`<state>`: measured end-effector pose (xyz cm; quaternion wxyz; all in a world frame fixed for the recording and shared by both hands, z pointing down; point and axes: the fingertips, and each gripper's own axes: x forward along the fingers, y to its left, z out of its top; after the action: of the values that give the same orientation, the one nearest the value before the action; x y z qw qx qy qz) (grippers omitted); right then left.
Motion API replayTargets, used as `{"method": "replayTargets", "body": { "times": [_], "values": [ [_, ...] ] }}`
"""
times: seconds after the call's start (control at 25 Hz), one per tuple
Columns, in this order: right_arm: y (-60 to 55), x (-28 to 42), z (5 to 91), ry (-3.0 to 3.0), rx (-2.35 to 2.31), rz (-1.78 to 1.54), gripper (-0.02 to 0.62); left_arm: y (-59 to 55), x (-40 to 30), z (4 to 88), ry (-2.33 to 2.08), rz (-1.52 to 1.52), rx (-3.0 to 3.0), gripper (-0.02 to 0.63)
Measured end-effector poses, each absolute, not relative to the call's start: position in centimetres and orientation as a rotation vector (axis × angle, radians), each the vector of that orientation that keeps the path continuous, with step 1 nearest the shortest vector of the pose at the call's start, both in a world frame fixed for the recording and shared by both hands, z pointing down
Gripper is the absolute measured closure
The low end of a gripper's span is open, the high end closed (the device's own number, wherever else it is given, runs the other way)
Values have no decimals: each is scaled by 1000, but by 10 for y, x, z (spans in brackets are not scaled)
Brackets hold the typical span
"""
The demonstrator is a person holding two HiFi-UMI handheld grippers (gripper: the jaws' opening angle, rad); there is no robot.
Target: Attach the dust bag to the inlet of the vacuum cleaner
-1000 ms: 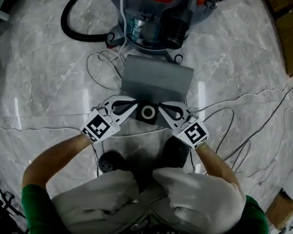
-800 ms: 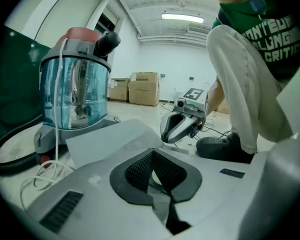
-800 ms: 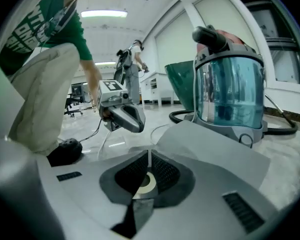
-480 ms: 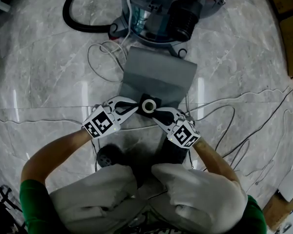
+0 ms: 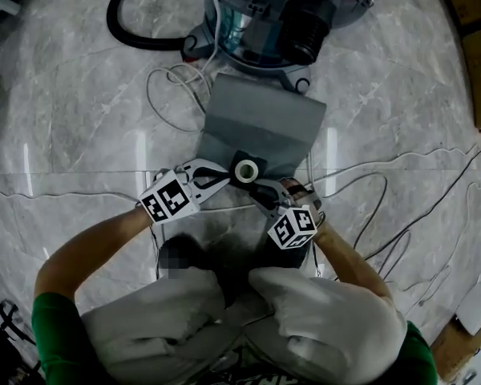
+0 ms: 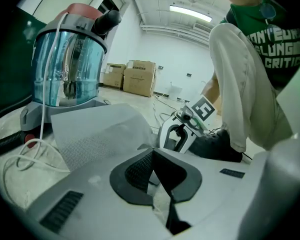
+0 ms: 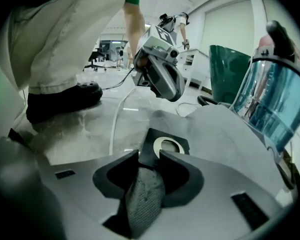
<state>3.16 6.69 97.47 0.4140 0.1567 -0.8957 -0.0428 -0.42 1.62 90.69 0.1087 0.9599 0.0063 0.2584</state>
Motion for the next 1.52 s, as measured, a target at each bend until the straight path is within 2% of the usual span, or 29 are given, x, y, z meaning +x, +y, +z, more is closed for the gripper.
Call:
{"method": "replayTargets", "body": {
  "times": [0.44, 0.64, 0.84, 1.52],
  "values": [
    [26, 47, 923, -2372, 690, -6, 466, -10, 0, 902, -37, 788, 2865, 601],
    [6, 57, 908, -2397, 808, 66, 538, -26, 5, 900, -64, 796, 2883, 601],
    [-8, 62, 908, -2391, 839, 105, 557, -36, 11, 902, -43, 844, 2888, 601],
    [-21, 69, 913, -2416, 845, 169, 558, -41, 21, 907, 63, 903, 2909, 600]
  ]
}}
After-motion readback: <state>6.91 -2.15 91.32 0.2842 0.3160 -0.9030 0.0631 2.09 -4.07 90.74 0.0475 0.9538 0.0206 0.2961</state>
